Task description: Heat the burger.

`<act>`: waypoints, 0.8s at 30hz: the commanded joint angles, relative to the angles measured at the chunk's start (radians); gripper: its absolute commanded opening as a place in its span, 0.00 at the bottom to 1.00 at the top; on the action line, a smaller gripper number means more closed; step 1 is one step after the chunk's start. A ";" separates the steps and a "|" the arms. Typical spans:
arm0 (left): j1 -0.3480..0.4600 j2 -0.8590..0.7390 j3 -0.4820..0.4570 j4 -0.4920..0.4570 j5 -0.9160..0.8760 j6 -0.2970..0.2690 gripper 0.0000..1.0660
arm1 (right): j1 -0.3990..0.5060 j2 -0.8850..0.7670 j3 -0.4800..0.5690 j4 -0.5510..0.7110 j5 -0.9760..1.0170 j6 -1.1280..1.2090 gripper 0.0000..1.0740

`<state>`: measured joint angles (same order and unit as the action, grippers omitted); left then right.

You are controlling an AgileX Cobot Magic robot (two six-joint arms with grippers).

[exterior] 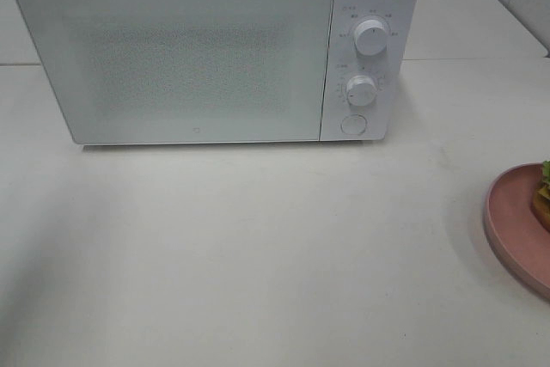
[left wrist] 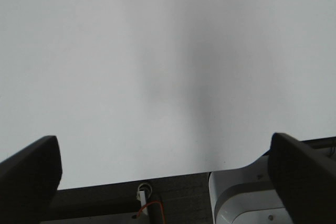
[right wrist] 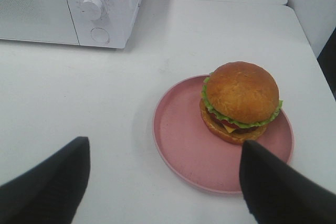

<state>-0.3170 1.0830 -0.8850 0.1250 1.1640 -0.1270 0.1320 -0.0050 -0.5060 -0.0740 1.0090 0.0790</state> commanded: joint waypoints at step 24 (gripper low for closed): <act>0.141 -0.843 0.367 -0.067 -0.095 0.038 0.94 | -0.004 -0.025 0.005 -0.002 -0.012 -0.008 0.71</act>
<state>-0.1780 0.3140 -0.5340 0.0620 1.1060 -0.0910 0.1320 -0.0050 -0.5060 -0.0740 1.0090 0.0790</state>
